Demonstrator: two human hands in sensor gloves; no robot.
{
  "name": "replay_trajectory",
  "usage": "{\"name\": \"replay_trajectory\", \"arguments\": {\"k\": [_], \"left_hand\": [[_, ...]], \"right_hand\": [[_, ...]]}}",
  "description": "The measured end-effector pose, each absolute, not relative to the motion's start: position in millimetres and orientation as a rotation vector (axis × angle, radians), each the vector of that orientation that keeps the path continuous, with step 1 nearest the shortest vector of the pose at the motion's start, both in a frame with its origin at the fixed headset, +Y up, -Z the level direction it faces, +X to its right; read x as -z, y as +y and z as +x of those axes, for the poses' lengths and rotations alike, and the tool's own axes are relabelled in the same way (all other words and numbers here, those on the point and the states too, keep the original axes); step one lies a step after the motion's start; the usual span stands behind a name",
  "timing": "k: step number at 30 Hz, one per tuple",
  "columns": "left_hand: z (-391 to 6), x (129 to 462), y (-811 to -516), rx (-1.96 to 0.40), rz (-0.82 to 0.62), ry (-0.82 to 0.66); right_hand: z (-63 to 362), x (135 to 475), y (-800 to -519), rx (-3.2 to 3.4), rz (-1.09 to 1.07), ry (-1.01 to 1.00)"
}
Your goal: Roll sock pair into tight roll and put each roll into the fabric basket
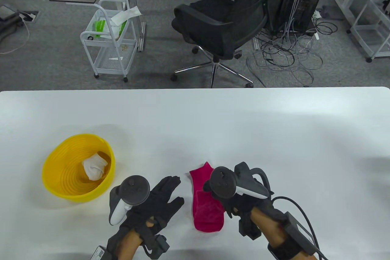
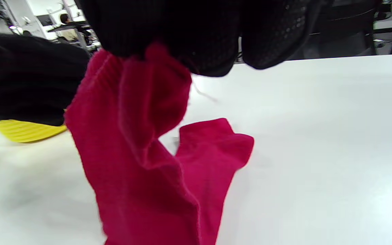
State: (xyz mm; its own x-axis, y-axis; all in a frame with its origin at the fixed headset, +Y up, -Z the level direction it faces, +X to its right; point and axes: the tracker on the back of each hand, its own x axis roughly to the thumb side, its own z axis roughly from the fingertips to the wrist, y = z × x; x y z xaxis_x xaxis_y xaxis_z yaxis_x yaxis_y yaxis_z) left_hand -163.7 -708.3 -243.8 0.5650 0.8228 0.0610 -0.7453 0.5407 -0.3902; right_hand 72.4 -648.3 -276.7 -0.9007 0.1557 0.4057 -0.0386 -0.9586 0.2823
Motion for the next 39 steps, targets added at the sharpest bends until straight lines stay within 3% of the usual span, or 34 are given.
{"name": "replay_trajectory", "arguments": {"k": [11, 22, 31, 39], "left_hand": [[-163.4, 243.6, -708.0, -0.935, -0.347, -0.249], [-160.4, 243.2, -710.8, -0.903, -0.380, -0.253], [-150.8, 242.8, -720.2, -0.854, -0.447, -0.270], [-125.0, 243.0, -737.7, -0.711, -0.534, -0.334]], "right_hand": [[52.3, 322.2, -694.0, -3.041, 0.459, 0.438], [53.7, 333.0, -732.2, -3.072, 0.328, 0.299], [83.7, 323.8, -718.8, -2.956, 0.351, 0.272], [108.2, 279.4, -694.1, -2.875, 0.400, 0.243]]}}
